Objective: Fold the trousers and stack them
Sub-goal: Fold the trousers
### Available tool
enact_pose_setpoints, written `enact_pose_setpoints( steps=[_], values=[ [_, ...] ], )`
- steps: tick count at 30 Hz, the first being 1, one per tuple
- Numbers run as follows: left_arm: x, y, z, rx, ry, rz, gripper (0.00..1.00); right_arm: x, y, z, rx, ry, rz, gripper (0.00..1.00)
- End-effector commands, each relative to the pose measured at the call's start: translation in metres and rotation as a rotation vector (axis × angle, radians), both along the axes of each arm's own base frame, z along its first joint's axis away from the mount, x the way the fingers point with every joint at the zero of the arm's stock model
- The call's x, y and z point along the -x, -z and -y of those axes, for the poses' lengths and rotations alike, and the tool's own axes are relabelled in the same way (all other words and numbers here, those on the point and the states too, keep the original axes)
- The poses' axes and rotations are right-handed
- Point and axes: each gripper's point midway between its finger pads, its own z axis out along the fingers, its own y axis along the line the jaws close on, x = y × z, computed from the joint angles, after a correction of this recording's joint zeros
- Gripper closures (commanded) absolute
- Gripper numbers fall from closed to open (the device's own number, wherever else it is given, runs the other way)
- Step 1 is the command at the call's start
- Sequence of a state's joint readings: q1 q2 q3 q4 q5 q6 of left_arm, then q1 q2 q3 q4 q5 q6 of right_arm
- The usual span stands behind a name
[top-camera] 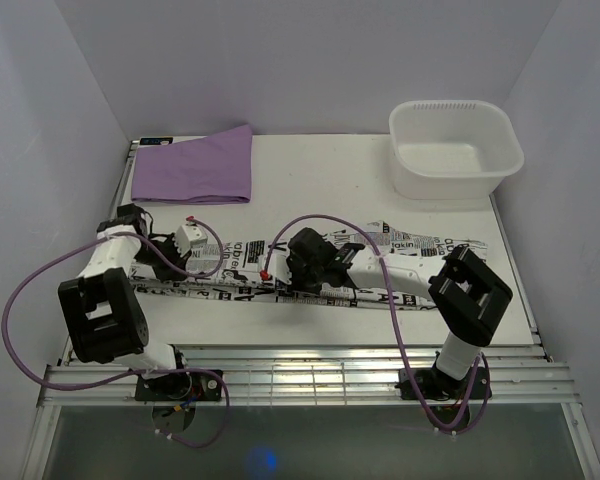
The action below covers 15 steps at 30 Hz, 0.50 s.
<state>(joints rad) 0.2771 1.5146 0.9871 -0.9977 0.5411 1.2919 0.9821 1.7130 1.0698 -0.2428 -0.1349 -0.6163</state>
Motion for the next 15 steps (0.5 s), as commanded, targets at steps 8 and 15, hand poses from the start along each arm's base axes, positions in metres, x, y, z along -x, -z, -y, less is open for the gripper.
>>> enact_pose_setpoints(
  steps=[8, 15],
  values=[
    [0.037, 0.063, -0.020, -0.106, 0.033, -0.118, 1.00, 0.029, 0.043, 0.039, 0.165, 0.022, -0.127, 0.92],
    [0.013, 0.068, -0.029, -0.090, -0.067, -0.153, 1.00, 0.009, 0.039, 0.030, 0.169, 0.037, -0.058, 0.92]
  ],
)
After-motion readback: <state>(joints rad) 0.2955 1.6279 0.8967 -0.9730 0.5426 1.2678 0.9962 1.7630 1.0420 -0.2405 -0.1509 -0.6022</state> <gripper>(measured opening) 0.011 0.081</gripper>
